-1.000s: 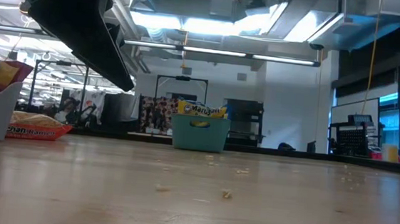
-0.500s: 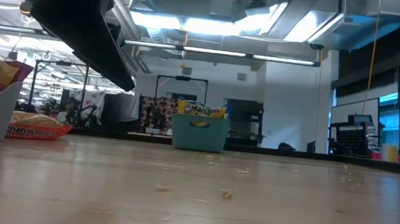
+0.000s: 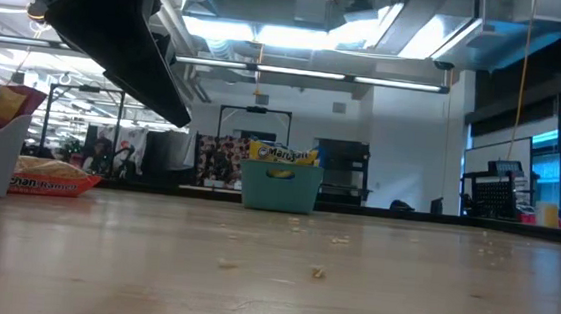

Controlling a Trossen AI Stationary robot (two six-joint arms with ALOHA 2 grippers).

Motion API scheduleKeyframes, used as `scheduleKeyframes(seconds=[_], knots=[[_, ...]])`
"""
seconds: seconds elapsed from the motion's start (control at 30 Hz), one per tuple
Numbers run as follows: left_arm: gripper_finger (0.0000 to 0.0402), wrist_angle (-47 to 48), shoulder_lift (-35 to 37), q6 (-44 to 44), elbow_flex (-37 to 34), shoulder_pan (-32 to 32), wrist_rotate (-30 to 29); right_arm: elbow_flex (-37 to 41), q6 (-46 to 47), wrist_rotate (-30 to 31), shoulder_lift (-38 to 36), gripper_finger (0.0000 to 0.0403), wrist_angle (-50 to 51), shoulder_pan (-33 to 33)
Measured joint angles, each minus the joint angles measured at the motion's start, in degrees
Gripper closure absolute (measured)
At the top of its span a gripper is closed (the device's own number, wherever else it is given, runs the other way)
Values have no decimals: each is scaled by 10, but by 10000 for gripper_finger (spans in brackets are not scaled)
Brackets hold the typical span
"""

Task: Sort Maruchan noodles
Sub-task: Put the orange noodle pack into the black bin

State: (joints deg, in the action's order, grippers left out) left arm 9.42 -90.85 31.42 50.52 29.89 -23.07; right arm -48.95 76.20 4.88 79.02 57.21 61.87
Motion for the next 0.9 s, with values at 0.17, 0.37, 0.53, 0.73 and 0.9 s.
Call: scheduleKeyframes(seconds=[0.17,0.37,0.53,0.73,0.9], knots=[[225,-1,0,0,0,0,0,0,-20,-19,0,200,3,0],[225,0,0,0,0,0,0,-20,-17,-45,0,190,31,0],[225,0,0,0,0,0,0,-66,-11,-44,0,190,90,0],[225,0,0,0,0,0,0,-116,5,-27,0,189,108,0],[225,-1,0,0,0,-1,-4,-146,63,45,0,189,88,-41]])
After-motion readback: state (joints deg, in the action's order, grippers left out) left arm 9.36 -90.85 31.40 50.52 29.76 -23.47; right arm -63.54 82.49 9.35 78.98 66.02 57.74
